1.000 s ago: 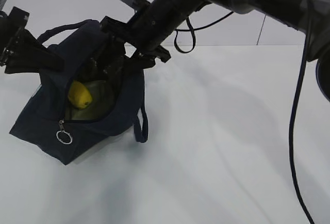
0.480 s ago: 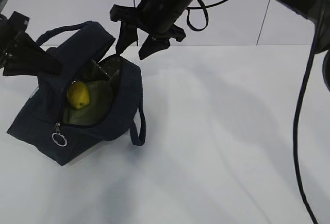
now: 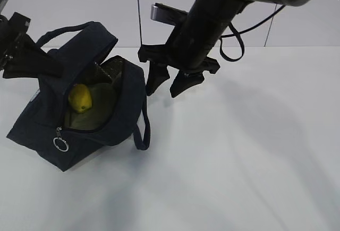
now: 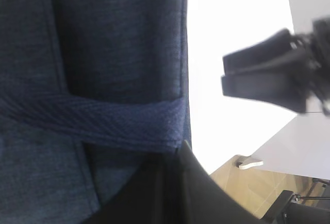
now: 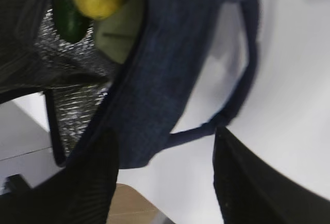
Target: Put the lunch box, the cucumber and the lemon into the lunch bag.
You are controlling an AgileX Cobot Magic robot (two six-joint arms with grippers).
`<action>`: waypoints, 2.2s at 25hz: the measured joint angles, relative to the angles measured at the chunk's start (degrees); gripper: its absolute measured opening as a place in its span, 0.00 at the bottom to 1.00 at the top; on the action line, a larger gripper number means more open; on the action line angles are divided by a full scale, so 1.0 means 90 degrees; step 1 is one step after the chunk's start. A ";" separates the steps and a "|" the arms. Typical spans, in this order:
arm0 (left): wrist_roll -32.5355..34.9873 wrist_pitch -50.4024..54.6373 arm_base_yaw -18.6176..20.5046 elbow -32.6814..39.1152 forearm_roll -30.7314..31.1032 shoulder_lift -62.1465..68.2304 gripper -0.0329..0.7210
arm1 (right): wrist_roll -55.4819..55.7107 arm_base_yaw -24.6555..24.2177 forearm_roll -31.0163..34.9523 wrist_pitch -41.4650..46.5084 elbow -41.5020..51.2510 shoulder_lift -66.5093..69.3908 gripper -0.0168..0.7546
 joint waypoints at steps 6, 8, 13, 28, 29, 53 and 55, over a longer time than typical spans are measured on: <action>0.0000 0.0000 0.0000 0.0000 0.0014 0.0000 0.03 | -0.1693 0.0000 0.2222 -0.1309 0.1755 -0.0613 0.58; 0.0000 0.0000 0.0000 0.0000 0.0014 0.0000 0.03 | -0.2239 0.0000 0.2867 -0.1644 0.2084 -0.0613 0.58; 0.0000 0.0024 0.0000 0.0000 0.0024 0.0000 0.03 | -0.3385 0.0000 0.4047 -0.2075 0.2256 -0.0581 0.58; 0.0000 0.0103 0.0000 0.0000 0.0094 0.0000 0.03 | -0.3963 0.0000 0.4454 -0.1728 0.2280 -0.0240 0.58; 0.0000 0.0113 0.0000 0.0000 0.0105 0.0000 0.03 | -0.3963 0.0000 0.4390 -0.1705 0.2280 -0.0278 0.58; 0.0000 0.0182 0.0000 0.0000 0.0165 0.0000 0.03 | -0.5964 0.0000 0.6854 -0.2542 0.3131 -0.0198 0.58; 0.0000 0.0192 0.0000 0.0000 0.0182 0.0000 0.03 | -0.5964 0.0000 0.6811 -0.2390 0.3131 -0.0198 0.58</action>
